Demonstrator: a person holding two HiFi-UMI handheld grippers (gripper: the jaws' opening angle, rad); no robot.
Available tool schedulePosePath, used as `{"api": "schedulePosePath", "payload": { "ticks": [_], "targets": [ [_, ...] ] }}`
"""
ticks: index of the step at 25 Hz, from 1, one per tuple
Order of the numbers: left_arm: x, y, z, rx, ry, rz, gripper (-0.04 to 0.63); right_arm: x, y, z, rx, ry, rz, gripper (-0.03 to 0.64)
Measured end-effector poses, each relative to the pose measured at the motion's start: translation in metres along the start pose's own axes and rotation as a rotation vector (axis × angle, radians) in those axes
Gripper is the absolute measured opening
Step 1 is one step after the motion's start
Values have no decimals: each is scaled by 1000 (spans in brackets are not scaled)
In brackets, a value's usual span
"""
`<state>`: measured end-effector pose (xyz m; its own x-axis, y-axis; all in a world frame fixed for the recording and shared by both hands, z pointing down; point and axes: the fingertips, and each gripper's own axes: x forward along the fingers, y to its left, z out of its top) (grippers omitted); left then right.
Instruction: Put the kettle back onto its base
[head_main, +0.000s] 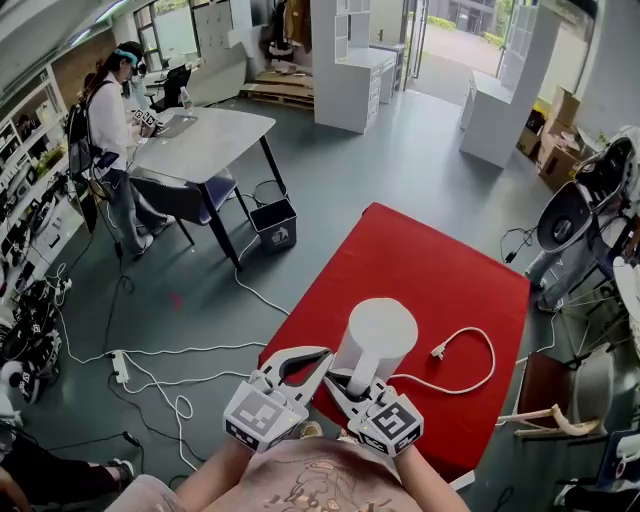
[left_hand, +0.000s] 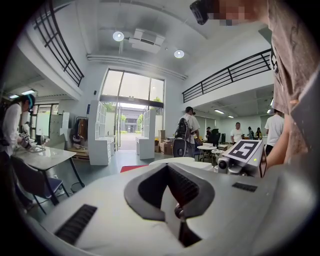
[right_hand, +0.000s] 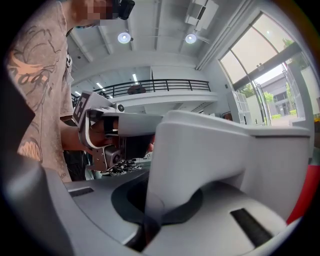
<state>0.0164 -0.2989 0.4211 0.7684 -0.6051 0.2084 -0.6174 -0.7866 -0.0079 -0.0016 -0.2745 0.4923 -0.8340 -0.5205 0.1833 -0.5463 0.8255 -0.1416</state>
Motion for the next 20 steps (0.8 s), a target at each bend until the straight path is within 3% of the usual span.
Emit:
{"api": "schedulePosePath", "payload": {
  "ticks": [20],
  "targets": [
    [2, 3, -10, 9, 27, -10, -12, 11, 12, -9, -32, -28, -8, 6]
  ]
}}
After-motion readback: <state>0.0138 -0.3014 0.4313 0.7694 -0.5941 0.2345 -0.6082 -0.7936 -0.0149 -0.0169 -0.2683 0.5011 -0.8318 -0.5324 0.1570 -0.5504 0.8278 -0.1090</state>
